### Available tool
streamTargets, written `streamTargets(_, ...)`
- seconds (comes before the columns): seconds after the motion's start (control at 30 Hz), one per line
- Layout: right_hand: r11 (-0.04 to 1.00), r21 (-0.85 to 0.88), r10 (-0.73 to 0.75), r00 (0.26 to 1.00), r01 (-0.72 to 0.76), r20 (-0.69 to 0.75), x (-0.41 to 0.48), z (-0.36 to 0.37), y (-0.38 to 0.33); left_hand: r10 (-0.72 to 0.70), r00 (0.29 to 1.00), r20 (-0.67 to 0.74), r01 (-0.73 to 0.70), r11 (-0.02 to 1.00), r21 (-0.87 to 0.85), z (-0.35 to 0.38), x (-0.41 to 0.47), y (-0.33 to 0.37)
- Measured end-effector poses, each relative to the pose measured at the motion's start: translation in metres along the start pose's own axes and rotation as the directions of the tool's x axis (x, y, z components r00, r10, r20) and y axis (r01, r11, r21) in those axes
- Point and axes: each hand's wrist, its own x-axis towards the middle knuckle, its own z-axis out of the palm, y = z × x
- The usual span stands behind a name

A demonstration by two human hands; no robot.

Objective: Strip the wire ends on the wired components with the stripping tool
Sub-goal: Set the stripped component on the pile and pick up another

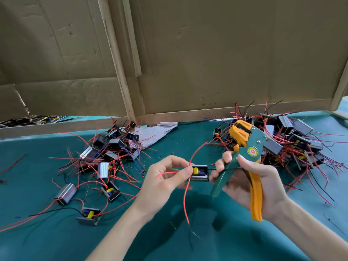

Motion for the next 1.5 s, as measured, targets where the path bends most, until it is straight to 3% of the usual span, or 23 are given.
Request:
streamTargets(0.1,1.0,-0.008,-0.006,0.999,0.006,-0.035,0.005,-0.001,0.005,-0.036,0.999,-0.004,0.035,0.994,-0.105,0.001,0.0,0.0)
streamTargets(0.27,0.999,-0.029,0.021,0.987,-0.017,0.158,-0.005,-0.002,-0.001,-0.089,0.995,0.034,0.095,0.948,-0.303,-0.001,0.002,0.001)
streamTargets(0.4,0.999,-0.041,-0.003,0.997,0.006,0.072,-0.005,0.0,0.001,-0.113,0.983,0.142,0.148,0.952,-0.268,-0.003,0.002,0.001)
streamTargets(0.53,0.995,-0.096,-0.015,0.999,0.012,-0.032,-0.006,0.005,-0.001,-0.129,0.988,-0.086,0.11,0.973,-0.202,-0.001,0.004,-0.006)
streamTargets(0.63,0.988,-0.124,0.086,0.995,-0.091,-0.043,-0.007,0.008,0.002,-0.084,0.96,-0.266,0.032,0.98,-0.195,-0.002,0.007,-0.011)
streamTargets(0.73,0.953,-0.08,0.299,0.948,-0.291,0.107,-0.011,0.008,0.017,-0.04,0.928,-0.371,-0.019,0.988,-0.153,0.002,0.006,-0.015)
streamTargets(0.83,0.919,-0.055,0.391,0.891,-0.389,0.23,-0.012,0.007,0.029,-0.046,0.933,-0.357,0.008,0.994,-0.106,0.011,0.005,-0.02)
streamTargets(0.93,0.93,-0.081,0.367,0.903,-0.357,0.224,-0.011,0.008,0.028,-0.045,0.953,-0.298,0.007,0.992,-0.126,0.013,0.003,-0.02)
streamTargets(1.07,0.968,0.002,0.246,0.948,-0.252,0.203,-0.011,0.005,0.015,0.07,0.968,-0.241,-0.058,0.997,0.057,0.003,0.004,-0.017)
streamTargets(1.17,0.99,0.044,0.123,0.982,-0.131,0.142,-0.009,0.006,0.004,0.066,0.982,-0.178,-0.05,0.995,0.092,-0.003,0.006,-0.015)
streamTargets(1.33,0.997,0.072,0.024,0.996,-0.018,-0.084,-0.006,0.002,-0.003,-0.018,0.993,-0.12,0.021,1.0,0.023,-0.008,0.006,-0.011)
streamTargets(1.5,0.997,0.056,0.056,0.997,-0.053,-0.055,-0.002,-0.006,-0.004,-0.107,0.988,-0.116,0.085,0.981,-0.176,-0.009,0.008,-0.006)
